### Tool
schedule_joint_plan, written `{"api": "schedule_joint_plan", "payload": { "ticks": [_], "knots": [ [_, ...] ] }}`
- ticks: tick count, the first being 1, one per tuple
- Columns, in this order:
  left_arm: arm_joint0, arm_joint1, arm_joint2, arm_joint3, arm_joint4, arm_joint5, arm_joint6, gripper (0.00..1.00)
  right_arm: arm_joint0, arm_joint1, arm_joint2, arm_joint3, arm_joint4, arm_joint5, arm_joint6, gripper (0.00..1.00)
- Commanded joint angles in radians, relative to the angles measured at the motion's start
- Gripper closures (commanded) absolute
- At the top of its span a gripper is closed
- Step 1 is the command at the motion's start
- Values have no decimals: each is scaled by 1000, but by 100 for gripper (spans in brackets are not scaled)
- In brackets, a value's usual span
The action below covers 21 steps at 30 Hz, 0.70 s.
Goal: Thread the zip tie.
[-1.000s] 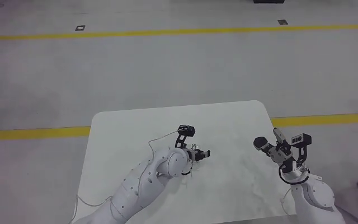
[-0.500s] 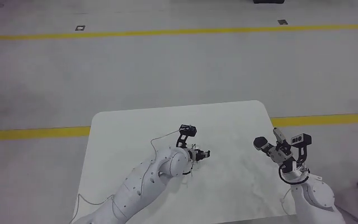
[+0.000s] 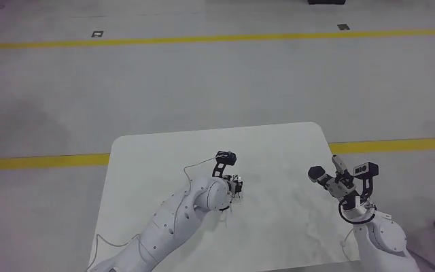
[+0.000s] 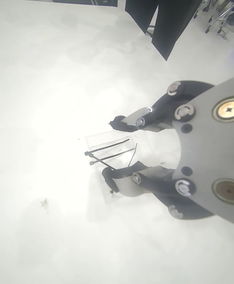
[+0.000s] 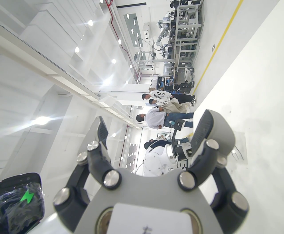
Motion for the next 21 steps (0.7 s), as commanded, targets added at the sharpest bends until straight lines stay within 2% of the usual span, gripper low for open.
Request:
{"api": "schedule_joint_plan", "payload": {
  "ticks": [1,4,10,14,21],
  "knots": [
    [1,-4,-5,5,11,0,-5,81,0,0,0,0,0,0,0,0],
    [4,-12,-13,14,25,0,-14,88,0,0,0,0,0,0,0,0],
    [6,-30,-24,45,59,0,-19,84,0,0,0,0,0,0,0,0],
    [5,-45,-25,65,75,0,-22,86,0,0,0,0,0,0,0,0],
    [-3,-70,-27,98,96,0,-29,84,0,0,0,0,0,0,0,0]
  ]
}}
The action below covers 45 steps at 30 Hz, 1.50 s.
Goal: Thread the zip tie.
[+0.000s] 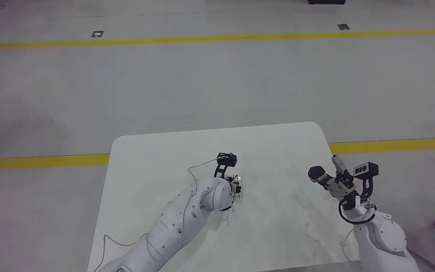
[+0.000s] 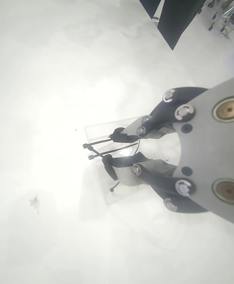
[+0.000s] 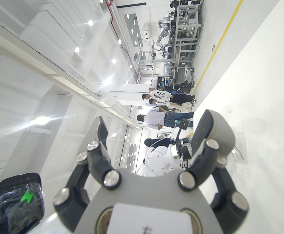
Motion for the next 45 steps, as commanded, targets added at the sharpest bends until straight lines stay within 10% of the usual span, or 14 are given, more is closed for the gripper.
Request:
{"api": "schedule_joint_plan", "payload": {
  "ticks": [1,20,34,45],
  "knots": [
    [-2,-6,-2,8,4,0,-2,83,0,0,0,0,0,0,0,0],
    [10,-48,-43,40,82,0,-15,100,0,0,0,0,0,0,0,0],
    [115,-31,-132,-223,127,-2,-110,100,0,0,0,0,0,0,0,0],
    [182,-1,-254,-396,-72,-116,-107,100,0,0,0,0,0,0,0,0]
  ]
}}
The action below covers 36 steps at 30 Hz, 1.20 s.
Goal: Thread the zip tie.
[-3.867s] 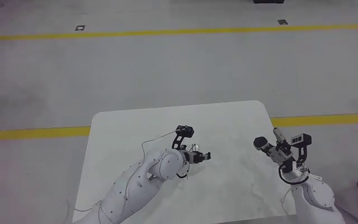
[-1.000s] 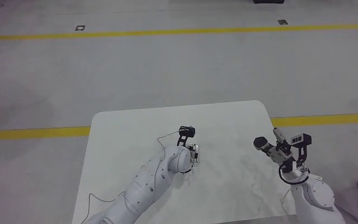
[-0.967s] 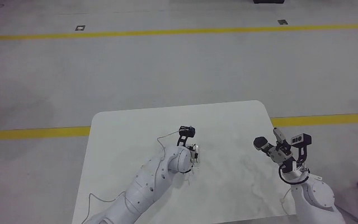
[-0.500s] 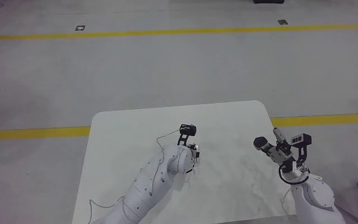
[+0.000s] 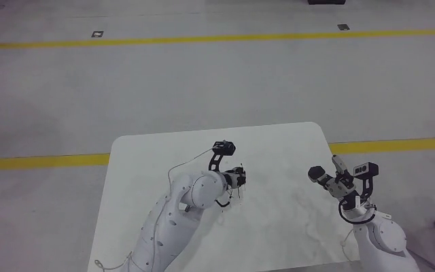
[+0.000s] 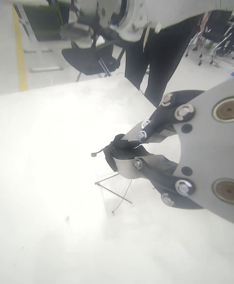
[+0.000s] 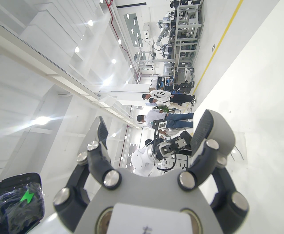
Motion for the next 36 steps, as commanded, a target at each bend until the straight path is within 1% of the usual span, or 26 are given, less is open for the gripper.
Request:
{"api": "schedule_joint_plan", "payload": {
  "ticks": [1,6,7,8,9,10,11,12,13,15,16,17,18,19,20,21,22,23,30,31,32,33,34,35,36],
  "knots": [
    [1,0,-1,0,-3,-3,2,100,0,0,0,0,0,0,0,0],
    [1,0,-1,0,-3,-3,2,100,0,0,0,0,0,0,0,0],
    [5,1,-2,5,-10,-6,12,100,0,0,0,0,0,0,0,0],
    [6,2,-2,14,-29,-20,15,100,11,1,-2,-26,-22,0,21,0],
    [2,4,-10,22,-62,-42,3,100,23,1,-1,-43,-41,0,67,0],
    [-6,6,-16,25,-88,-66,-21,100,28,0,-7,-40,-19,0,107,0],
    [-14,9,-21,28,-115,-96,-64,100,38,-2,-11,-34,9,0,149,0],
    [-26,14,-37,30,-154,-126,-105,100,57,-1,-10,-21,20,0,210,0],
    [-31,18,-50,32,-175,-139,-124,100,74,0,-9,-11,17,0,260,0],
    [-44,27,-67,34,-210,-186,-183,100,118,-2,-17,27,51,0,357,0],
    [-46,30,-75,36,-229,-196,-197,100,138,-2,-17,43,53,0,393,0],
    [-50,33,-78,35,-255,-217,-226,100,158,-2,-19,60,51,0,424,0],
    [-57,38,-87,35,-275,-238,-245,100,184,-2,-31,86,63,0,478,0],
    [-59,40,-92,37,-294,-241,-254,100,205,-2,-37,103,69,0,514,0],
    [-64,42,-93,38,-326,-253,-277,100,224,-3,-46,123,76,0,550,0],
    [-72,45,-97,39,-354,-265,-293,100,242,-4,-67,143,100,2,603,0],
    [-80,48,-101,43,-374,-272,-302,100,264,-2,-93,164,115,7,627,0],
    [-85,49,-99,41,-367,-280,-299,100,264,-2,-93,164,115,7,627,0],
    [-85,49,-99,41,-367,-280,-299,100,264,-2,-93,164,115,7,627,0],
    [-83,49,-98,40,-370,-283,-291,100,264,-2,-93,164,115,7,627,0],
    [-79,51,-92,42,-387,-303,-277,100,265,-4,-109,155,119,21,611,0],
    [-83,53,-89,49,-396,-311,-290,100,267,-4,-123,158,113,31,610,0],
    [-89,55,-87,54,-424,-318,-305,100,277,-4,-131,167,84,28,600,0],
    [-99,57,-88,64,-470,-332,-332,100,294,-5,-146,182,86,28,592,0],
    [-109,59,-86,73,-491,-344,-358,100,308,-6,-158,195,86,33,595,0]
  ]
}}
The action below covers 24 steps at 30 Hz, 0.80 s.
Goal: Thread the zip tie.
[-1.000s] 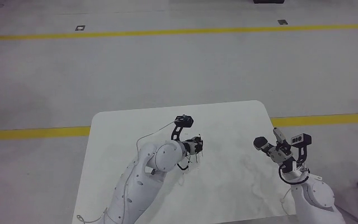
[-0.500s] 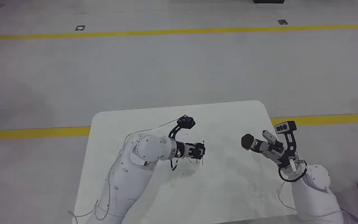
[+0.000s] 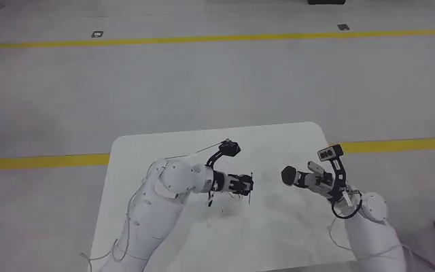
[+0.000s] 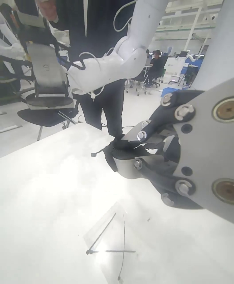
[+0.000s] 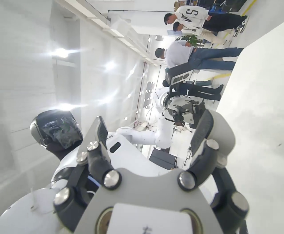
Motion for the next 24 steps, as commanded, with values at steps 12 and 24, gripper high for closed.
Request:
{"api": "schedule_joint_plan", "payload": {
  "ticks": [12,24],
  "knots": [
    [-81,30,24,110,-256,-58,-92,100,182,-16,-158,180,-43,-30,30,0],
    [-87,36,52,131,-266,-52,-53,100,178,-18,-178,145,-111,-30,8,0]
  ]
}}
